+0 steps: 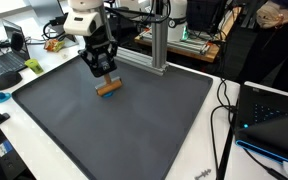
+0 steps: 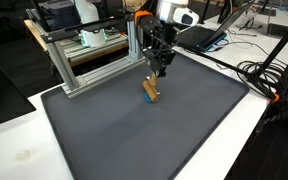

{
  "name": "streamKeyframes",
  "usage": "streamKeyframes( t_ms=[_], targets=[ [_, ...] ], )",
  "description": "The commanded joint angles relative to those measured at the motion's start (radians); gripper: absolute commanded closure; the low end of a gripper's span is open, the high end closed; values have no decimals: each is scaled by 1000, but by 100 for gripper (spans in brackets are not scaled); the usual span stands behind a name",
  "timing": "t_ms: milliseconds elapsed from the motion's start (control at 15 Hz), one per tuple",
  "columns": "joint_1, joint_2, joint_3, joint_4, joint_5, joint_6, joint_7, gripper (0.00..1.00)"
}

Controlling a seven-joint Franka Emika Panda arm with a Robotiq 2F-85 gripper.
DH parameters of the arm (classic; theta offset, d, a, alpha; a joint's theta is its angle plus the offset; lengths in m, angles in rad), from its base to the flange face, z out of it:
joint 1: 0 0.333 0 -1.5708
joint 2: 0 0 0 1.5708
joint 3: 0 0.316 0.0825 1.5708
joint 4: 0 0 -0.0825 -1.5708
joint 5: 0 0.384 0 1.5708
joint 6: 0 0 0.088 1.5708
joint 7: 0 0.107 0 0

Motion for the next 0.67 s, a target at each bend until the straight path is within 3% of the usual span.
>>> streamKeyframes(
  t_ms=[0,600],
  targets=[
    [5,1,17,-60,11,32,-20,77],
    [-1,-2,32,-63,35,38,-58,77]
  ],
)
